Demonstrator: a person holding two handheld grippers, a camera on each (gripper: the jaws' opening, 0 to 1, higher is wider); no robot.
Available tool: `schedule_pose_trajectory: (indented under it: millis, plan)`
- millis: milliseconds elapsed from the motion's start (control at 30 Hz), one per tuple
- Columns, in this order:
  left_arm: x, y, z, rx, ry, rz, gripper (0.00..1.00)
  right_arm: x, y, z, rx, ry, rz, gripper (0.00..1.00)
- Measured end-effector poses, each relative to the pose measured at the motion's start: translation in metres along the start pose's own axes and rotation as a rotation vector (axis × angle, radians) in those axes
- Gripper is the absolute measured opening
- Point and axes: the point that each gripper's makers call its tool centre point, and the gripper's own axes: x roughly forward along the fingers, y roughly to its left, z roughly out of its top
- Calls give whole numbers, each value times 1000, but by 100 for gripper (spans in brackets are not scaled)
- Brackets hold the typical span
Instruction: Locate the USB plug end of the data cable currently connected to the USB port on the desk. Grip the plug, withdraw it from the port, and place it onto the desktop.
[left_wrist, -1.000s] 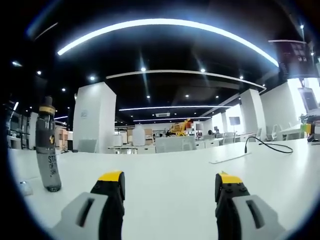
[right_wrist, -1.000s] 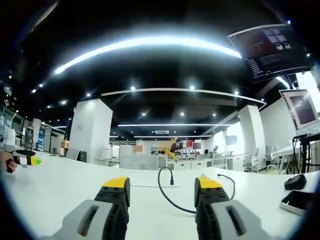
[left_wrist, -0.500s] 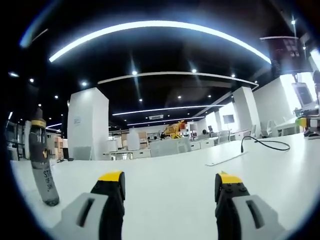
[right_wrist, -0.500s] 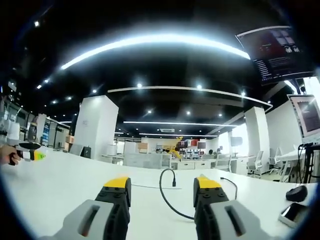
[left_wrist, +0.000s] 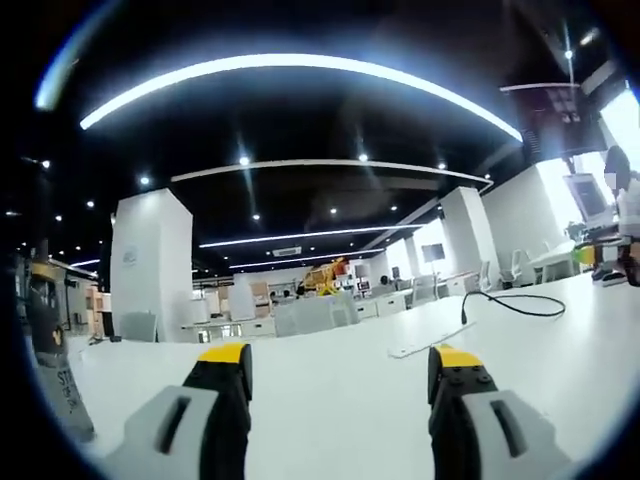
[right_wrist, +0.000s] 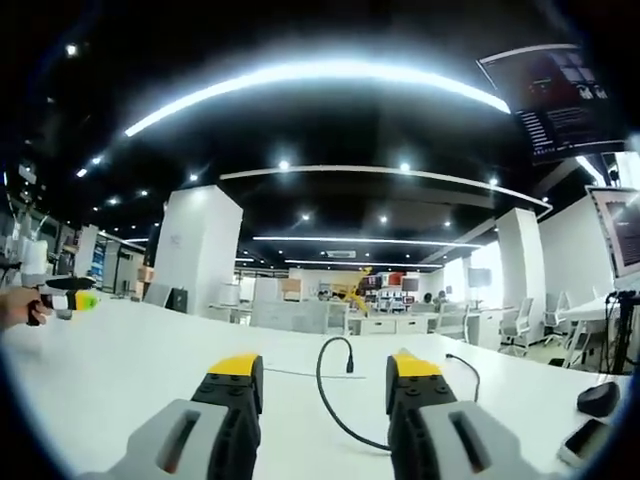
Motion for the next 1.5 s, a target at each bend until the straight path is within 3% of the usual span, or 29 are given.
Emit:
schedule_pose_trajectory:
  millis: [233,533,633,733,867,1267,1500]
  plan:
    - [24,-22,0,8,10,-89,73,9,-7,-1,4,19,17,50]
    - [55,-41,-4,5,9,-158,71,19,-18,-4,-23,52,19,50]
    - [65,-47,-5,16,12,-169,67,24,-21,-7,-32,68,23,49]
    - [74,-54,-5,-11,9,-186,67,28,-23,-9,-22,74,28,49]
    - [86,-67,-5,9,5,-218,68,35,-30,-12,-20,88,26,49]
    - [119,-95,-24,8,37,-278,68,53,-36,-17,-12,114,49,50]
    - [132,-102,-30,3,42,-287,67,60,-40,-21,-10,121,54,50]
